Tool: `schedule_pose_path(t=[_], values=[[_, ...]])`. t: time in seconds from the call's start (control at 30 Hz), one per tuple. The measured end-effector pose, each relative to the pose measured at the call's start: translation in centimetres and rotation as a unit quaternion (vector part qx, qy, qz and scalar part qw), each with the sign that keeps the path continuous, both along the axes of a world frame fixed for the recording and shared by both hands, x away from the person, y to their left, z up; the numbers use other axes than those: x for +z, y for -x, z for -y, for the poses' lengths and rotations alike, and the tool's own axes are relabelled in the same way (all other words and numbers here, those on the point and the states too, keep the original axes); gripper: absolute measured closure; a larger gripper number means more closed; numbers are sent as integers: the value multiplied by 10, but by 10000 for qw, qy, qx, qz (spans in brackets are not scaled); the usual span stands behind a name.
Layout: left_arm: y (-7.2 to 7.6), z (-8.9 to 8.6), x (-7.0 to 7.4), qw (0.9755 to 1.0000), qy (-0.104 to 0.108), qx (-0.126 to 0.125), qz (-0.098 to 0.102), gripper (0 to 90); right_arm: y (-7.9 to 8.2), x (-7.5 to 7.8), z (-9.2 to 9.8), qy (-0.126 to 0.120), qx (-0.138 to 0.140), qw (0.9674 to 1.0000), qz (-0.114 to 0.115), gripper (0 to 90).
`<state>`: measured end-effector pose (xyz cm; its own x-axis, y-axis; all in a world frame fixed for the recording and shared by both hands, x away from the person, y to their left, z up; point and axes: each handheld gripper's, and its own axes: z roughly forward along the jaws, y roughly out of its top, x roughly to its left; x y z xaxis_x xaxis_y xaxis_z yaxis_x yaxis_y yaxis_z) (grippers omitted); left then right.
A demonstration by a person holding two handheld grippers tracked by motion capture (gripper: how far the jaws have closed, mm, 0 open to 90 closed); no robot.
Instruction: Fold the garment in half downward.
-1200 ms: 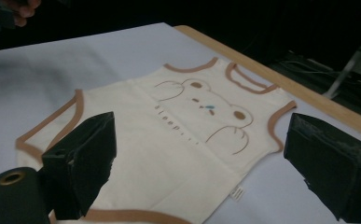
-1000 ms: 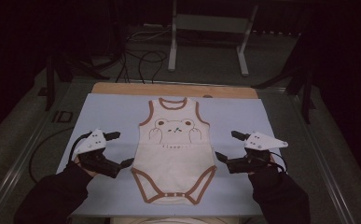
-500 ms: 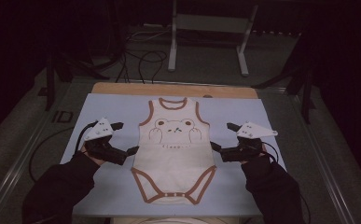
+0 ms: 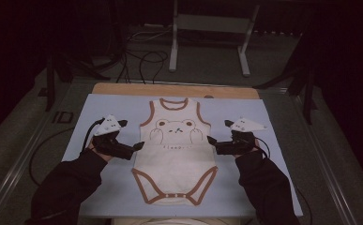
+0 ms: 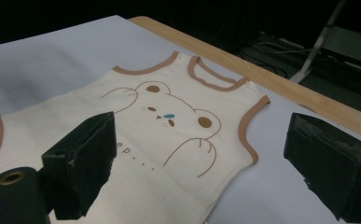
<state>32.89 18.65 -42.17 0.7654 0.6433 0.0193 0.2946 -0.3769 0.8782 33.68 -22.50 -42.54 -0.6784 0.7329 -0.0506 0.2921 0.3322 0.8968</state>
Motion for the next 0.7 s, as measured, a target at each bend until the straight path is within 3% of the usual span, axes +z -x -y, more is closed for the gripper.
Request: schedule_pose_path(t=[0.23,0.37,0.7], values=[[-10,4,-13,9999,67,-73,-63,2,-9,-11,-3,17,-83,9999,-138,93],[-20,6,-26,9998,6,-3,-179,2,-15,-18,-3,92,-209,9996,-180,93],[-38,9,-50,9987,-84,114,-497,2,-25,-37,-1,13,-469,9982,-366,93]])
